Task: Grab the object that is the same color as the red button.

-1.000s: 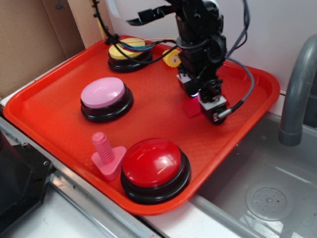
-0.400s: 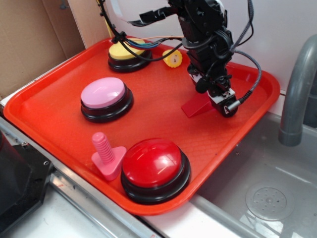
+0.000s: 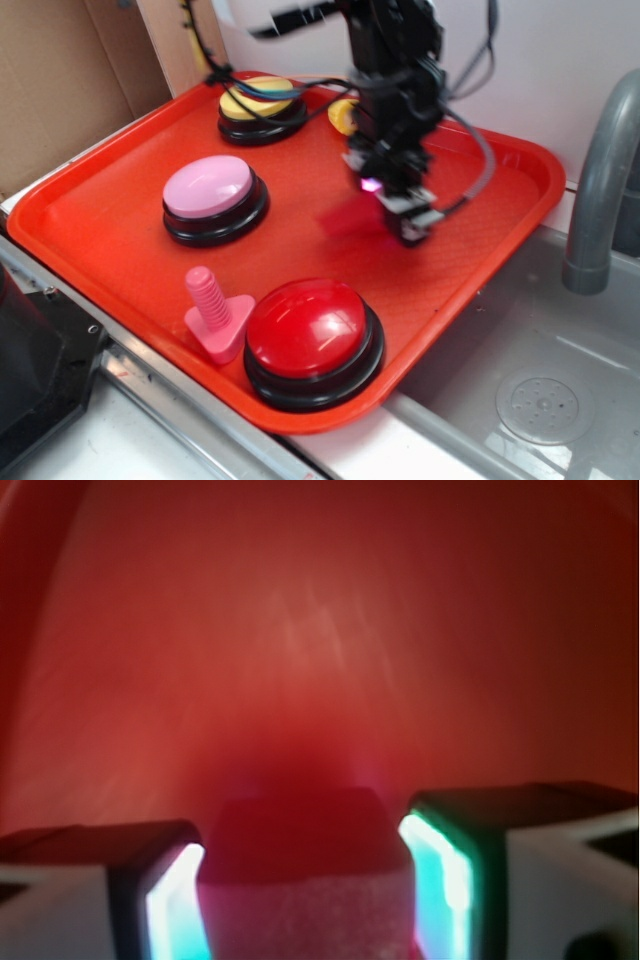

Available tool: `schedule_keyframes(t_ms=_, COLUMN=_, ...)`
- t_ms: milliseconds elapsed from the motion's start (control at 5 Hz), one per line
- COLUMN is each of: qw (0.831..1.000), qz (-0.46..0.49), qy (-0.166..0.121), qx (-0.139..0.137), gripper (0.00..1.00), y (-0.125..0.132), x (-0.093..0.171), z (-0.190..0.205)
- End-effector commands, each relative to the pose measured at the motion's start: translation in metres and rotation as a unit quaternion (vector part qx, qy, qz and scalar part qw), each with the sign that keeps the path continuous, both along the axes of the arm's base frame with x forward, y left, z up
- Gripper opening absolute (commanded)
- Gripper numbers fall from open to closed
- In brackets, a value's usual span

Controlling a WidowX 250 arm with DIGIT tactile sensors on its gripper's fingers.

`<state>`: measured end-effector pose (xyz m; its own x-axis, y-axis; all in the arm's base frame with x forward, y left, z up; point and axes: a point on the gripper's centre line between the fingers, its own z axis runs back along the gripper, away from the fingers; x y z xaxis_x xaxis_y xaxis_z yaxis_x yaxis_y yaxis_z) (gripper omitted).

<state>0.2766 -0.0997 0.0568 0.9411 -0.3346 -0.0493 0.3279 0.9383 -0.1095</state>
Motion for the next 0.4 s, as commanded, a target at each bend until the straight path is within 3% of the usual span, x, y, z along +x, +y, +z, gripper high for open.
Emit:
schedule_keyframes(t_ms=0, qw=0.999, qz=0.042, qy=-0.018, qx=0.024, gripper=0.0, y=0.033, x=-0.046, z=0.083)
schedule_keyframes(t_ms=200, qw=0.996, qz=0.065, qy=0.001, qx=0.054, gripper=0.0, y=0.054, x=-0.066, z=0.082)
